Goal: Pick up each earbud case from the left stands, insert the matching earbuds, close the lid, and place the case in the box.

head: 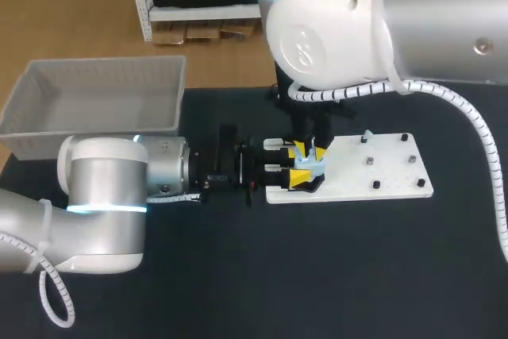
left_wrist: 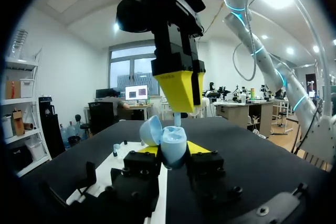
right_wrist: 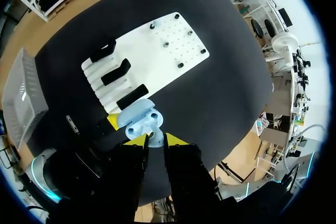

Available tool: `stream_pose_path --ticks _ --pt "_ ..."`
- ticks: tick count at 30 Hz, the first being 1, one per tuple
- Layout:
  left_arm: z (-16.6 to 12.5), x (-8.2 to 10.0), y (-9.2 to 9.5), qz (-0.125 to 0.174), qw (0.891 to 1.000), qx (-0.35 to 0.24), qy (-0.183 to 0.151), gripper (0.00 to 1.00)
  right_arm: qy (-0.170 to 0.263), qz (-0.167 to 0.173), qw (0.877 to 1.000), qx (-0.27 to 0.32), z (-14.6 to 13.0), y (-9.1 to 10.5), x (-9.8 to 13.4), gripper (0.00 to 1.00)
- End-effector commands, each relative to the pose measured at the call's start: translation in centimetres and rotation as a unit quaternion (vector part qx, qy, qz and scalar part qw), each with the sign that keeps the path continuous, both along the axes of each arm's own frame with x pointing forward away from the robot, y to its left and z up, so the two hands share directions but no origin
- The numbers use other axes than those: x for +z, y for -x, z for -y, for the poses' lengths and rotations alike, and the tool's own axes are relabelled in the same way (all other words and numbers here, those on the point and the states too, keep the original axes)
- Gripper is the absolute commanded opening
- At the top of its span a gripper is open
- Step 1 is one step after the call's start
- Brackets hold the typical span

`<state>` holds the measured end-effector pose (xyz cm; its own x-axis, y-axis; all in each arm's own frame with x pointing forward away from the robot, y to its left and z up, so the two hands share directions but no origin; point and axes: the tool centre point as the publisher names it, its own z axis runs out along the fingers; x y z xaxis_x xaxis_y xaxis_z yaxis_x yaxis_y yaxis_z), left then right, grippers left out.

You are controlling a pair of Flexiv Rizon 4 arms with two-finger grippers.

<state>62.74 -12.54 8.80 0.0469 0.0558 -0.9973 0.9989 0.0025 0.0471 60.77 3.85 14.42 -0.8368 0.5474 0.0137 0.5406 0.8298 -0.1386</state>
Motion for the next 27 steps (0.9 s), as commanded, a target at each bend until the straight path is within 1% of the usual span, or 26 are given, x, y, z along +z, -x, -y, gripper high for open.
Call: stream_pose_path --ticks 1,27 --pt "0.1 -0.01 0.15 0.001 1.0 0.004 0.0 0.0 0.001 -0.003 1.0 -0.002 -0.1 -0.19 -0.23 0.0" --pt "0.1 -0.01 0.15 0.001 1.0 0.004 0.0 0.0 0.008 -0.01 1.0 -0.016 0.4 -0.64 -0.55 0.0"
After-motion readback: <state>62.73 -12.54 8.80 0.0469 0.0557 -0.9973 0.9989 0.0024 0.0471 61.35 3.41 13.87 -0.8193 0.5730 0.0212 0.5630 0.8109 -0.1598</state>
